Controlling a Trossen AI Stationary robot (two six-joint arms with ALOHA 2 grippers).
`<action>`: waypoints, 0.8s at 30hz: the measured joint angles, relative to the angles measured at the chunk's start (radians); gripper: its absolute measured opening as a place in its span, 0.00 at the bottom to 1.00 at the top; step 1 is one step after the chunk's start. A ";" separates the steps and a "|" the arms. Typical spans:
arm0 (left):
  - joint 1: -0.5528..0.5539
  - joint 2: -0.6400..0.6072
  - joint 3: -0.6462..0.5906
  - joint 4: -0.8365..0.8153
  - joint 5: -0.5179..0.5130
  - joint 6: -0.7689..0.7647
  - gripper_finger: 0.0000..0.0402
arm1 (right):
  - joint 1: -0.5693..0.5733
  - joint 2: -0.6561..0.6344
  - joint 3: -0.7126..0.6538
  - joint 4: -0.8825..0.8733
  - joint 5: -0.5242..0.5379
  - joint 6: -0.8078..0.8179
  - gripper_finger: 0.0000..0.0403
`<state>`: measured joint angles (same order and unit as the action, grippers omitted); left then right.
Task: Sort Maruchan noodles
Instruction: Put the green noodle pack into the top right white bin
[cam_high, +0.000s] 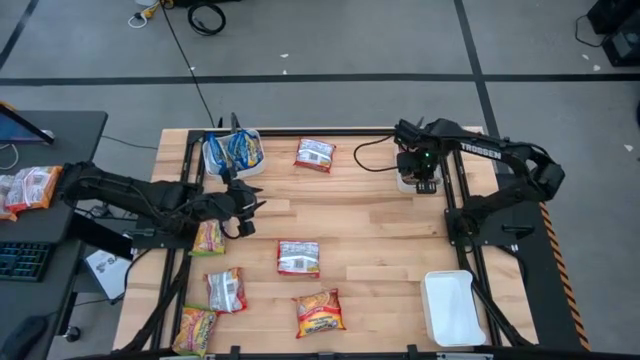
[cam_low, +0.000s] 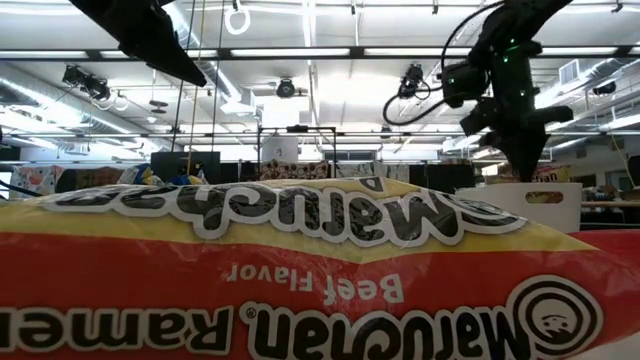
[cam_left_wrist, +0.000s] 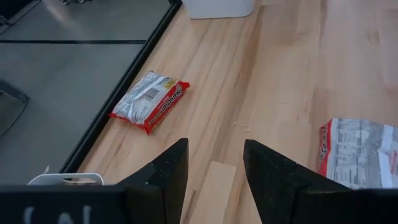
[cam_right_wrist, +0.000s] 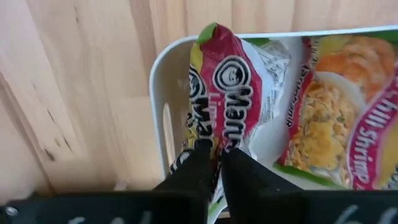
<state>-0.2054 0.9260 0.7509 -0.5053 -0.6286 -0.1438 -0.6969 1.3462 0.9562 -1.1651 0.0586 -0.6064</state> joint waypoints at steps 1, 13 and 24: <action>0.002 0.000 0.000 0.000 0.000 -0.003 0.40 | 0.007 -0.013 0.000 -0.002 0.000 0.015 0.13; 0.005 0.002 0.000 -0.012 0.087 -0.048 0.40 | 0.225 -0.154 0.000 0.001 0.052 0.283 0.26; 0.005 0.002 0.000 -0.010 0.315 -0.139 0.40 | 0.812 -0.145 0.001 0.277 0.111 0.674 0.25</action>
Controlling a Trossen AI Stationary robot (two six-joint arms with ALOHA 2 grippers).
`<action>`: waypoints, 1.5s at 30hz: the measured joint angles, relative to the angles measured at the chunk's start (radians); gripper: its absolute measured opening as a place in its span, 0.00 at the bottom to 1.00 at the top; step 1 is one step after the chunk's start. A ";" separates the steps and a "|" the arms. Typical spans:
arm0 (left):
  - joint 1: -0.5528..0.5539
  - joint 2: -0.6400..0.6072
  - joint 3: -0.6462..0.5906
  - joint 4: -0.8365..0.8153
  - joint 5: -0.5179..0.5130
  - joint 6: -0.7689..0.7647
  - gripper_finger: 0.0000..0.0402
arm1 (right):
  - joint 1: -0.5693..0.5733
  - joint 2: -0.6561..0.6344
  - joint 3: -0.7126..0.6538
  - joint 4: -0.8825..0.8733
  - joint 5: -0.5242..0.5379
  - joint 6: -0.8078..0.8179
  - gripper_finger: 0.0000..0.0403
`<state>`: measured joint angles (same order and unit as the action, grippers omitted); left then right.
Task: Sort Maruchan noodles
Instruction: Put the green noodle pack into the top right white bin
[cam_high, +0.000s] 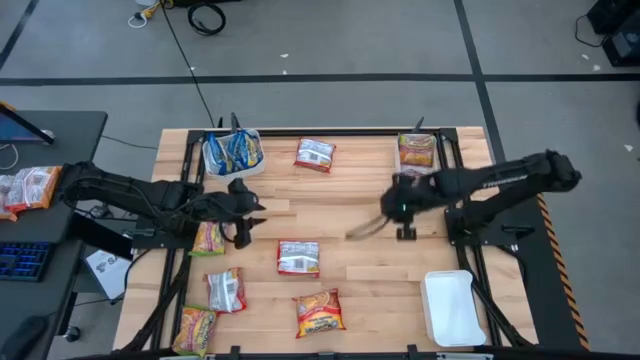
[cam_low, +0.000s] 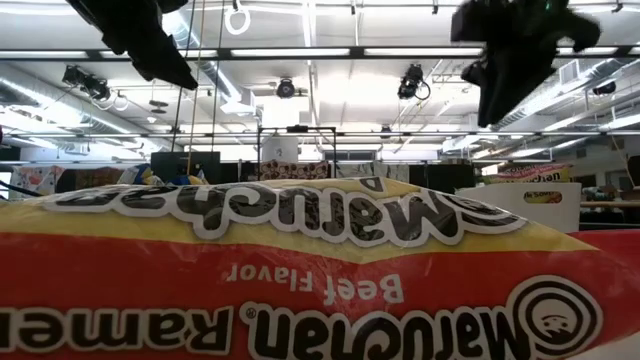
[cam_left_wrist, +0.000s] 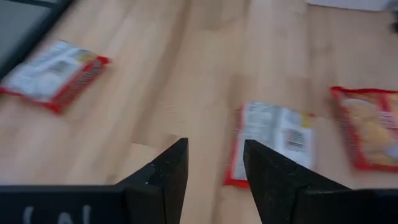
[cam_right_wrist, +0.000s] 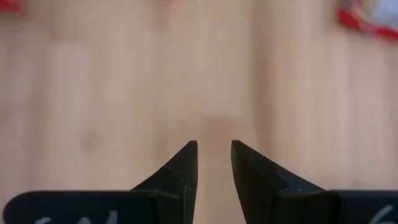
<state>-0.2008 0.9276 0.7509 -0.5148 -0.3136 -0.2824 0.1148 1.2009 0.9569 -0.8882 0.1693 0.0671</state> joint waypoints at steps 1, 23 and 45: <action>-0.003 0.000 0.000 0.006 0.027 -0.004 0.40 | 0.051 0.015 0.000 0.036 0.007 0.043 0.25; -0.695 0.153 0.000 -0.212 0.115 -0.800 0.40 | 0.526 0.690 0.449 0.214 0.211 0.554 0.25; -0.468 0.214 -0.117 -0.591 -0.163 -1.335 0.72 | 0.654 0.901 0.727 0.346 0.262 0.648 0.25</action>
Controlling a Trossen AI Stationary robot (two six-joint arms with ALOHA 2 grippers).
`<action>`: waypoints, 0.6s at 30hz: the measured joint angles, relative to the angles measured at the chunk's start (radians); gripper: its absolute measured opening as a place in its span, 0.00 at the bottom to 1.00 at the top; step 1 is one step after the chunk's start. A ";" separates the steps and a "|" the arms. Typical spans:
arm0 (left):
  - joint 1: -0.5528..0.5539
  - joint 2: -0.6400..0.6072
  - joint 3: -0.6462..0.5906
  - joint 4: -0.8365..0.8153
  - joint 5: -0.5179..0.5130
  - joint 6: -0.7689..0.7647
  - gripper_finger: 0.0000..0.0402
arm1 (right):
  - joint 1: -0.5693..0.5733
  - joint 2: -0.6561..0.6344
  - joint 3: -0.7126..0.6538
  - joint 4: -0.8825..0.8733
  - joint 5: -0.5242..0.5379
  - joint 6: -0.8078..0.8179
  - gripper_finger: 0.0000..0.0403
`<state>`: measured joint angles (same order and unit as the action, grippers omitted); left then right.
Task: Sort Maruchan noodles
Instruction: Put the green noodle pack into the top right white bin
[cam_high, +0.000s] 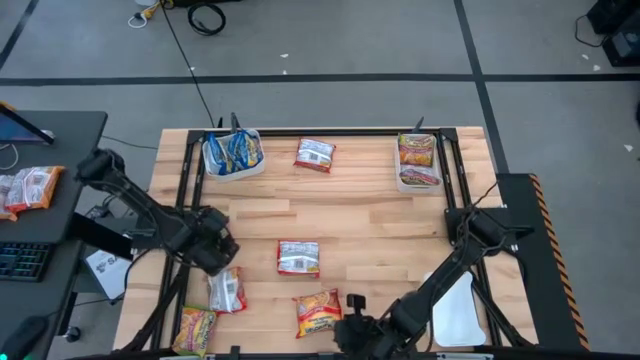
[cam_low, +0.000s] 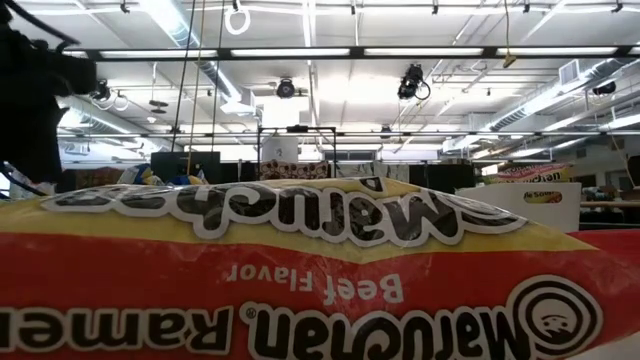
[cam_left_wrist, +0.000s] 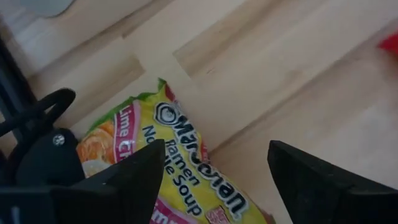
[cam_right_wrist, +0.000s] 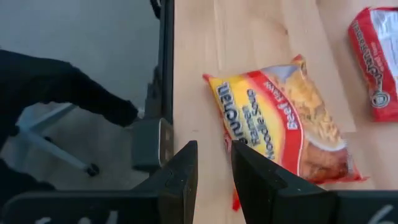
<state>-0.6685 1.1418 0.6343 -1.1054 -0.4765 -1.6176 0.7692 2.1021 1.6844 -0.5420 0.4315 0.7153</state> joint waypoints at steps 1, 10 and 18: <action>0.013 0.012 -0.002 0.003 0.004 0.000 0.72 | 0.004 0.000 0.000 -0.001 -0.003 0.001 0.25; 0.083 0.143 -0.004 0.097 0.135 0.088 0.72 | 0.021 0.006 0.000 0.030 0.002 0.020 0.25; 0.115 0.258 0.000 0.197 0.090 0.167 0.72 | 0.027 0.006 0.000 0.032 -0.028 0.041 0.25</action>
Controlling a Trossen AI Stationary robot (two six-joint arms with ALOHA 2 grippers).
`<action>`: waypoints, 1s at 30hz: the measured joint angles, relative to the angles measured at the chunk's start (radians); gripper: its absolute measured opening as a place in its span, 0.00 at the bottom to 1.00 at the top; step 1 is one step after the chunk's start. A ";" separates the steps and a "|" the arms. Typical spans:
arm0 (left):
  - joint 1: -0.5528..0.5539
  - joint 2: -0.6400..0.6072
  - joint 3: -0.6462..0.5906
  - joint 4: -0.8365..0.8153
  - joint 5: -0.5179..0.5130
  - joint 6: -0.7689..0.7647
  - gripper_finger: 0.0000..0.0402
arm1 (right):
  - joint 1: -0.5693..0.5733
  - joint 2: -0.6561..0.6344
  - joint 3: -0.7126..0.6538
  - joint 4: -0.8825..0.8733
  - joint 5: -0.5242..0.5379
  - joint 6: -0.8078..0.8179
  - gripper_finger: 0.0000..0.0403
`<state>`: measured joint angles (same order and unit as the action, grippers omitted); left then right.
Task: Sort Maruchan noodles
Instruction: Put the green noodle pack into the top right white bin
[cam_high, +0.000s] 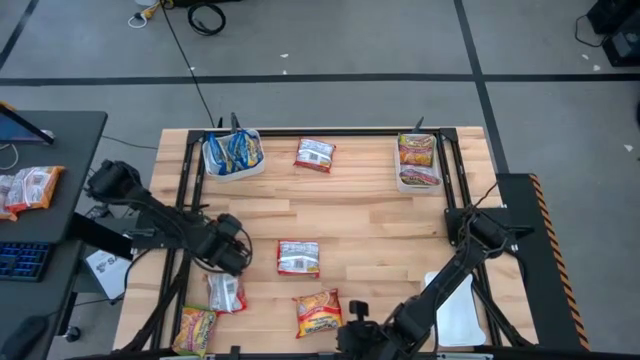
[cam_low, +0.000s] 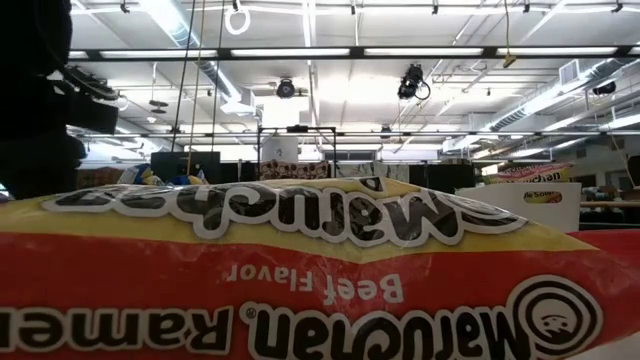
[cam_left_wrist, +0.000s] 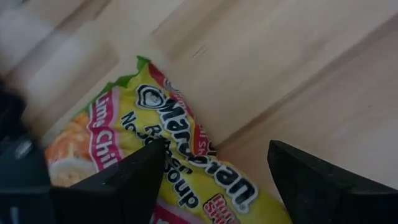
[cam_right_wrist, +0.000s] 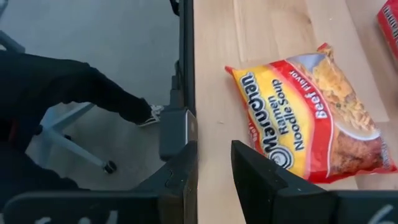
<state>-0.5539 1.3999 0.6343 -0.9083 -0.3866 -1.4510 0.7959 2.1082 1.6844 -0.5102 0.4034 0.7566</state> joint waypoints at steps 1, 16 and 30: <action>0.001 0.005 0.003 0.034 -0.019 0.026 0.72 | 0.003 0.000 0.000 -0.005 -0.001 0.000 0.25; 0.018 -0.024 0.210 0.641 0.020 0.697 0.72 | -0.022 0.000 0.000 -0.013 0.003 0.087 0.25; -0.045 -0.055 0.344 -0.314 0.104 0.410 0.72 | -0.021 0.000 0.000 0.000 -0.030 0.101 0.25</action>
<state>-0.5987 1.3449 0.9781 -1.2226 -0.2825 -1.0408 0.7746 2.1086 1.6840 -0.5099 0.3730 0.8571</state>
